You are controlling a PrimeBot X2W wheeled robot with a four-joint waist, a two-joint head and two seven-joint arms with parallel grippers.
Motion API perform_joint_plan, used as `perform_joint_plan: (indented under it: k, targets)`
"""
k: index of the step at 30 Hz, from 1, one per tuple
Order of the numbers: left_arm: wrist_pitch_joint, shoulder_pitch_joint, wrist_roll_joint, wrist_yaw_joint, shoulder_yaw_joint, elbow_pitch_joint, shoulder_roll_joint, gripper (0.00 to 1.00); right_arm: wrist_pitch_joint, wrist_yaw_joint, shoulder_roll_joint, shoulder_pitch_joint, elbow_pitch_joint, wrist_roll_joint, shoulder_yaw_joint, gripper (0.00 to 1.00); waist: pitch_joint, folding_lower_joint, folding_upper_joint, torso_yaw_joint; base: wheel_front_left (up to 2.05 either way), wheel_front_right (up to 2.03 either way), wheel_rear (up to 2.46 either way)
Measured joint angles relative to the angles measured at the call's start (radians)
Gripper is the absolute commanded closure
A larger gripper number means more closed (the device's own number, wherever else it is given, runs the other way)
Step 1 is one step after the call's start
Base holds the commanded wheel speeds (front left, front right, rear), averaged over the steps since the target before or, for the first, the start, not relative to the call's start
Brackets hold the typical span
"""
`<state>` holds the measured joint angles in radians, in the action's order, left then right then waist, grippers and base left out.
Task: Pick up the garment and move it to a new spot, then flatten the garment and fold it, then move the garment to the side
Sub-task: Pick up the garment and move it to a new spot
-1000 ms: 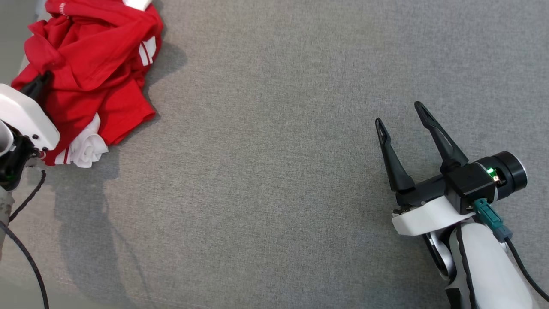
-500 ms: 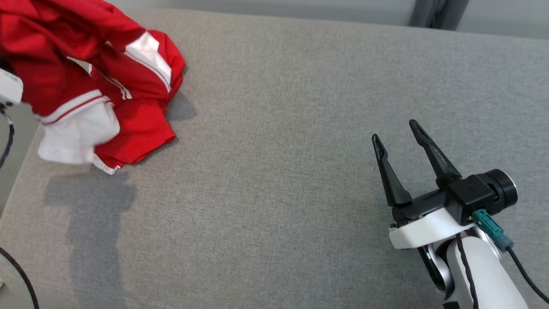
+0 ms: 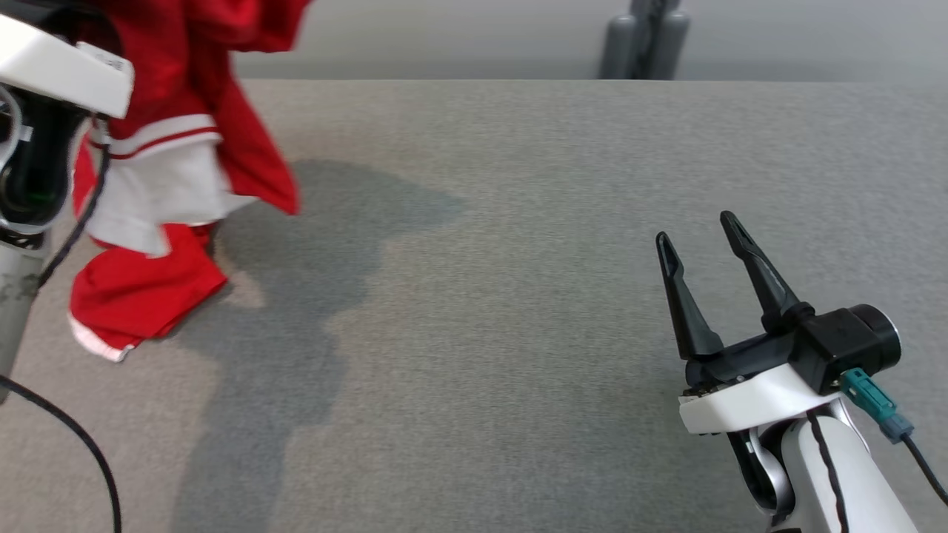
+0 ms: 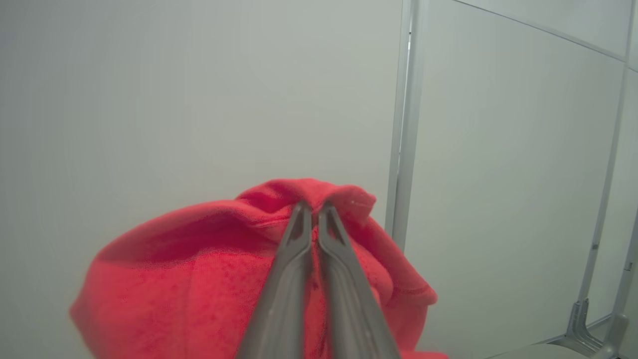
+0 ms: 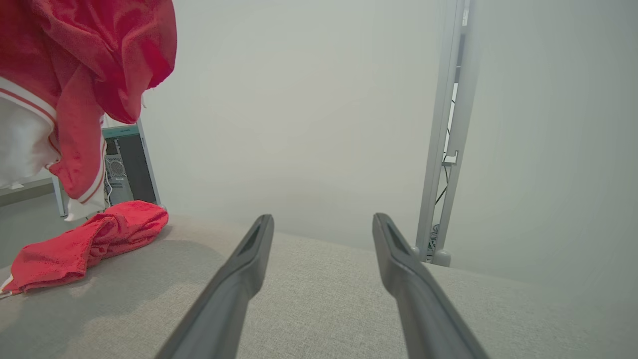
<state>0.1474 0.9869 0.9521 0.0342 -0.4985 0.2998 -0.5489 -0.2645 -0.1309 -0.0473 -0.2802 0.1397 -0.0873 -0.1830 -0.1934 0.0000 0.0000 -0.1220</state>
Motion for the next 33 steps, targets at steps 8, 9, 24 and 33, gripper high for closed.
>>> perform_joint_plan:
  k: [8,9,24,33]
  targets:
    - [-0.089,-0.054,0.032,-0.055,-0.067,-0.233,0.063,1.00,0.000,0.000,0.000,0.002,-0.026,-0.030,0.024,0.00,-0.012,0.0000,0.0000,0.133,0.00,0.00,0.00]
    - [-0.102,-0.063,0.034,-0.063,-0.080,-0.253,0.068,1.00,0.000,0.000,0.000,0.001,-0.028,-0.032,0.023,0.00,-0.015,0.0000,0.0000,0.152,0.00,0.00,0.00]
    - [-0.161,-0.164,-0.056,-0.055,-0.272,-0.044,0.103,1.00,0.000,0.000,-0.001,-0.001,-0.064,-0.083,0.018,0.00,-0.089,0.0000,0.0000,0.421,0.00,0.00,0.00]
    - [-0.054,-0.135,-0.151,-0.061,-0.308,0.177,0.134,0.00,0.000,0.000,-0.001,-0.001,-0.076,-0.096,0.036,0.00,-0.146,0.0000,0.0000,0.481,0.00,0.00,0.00]
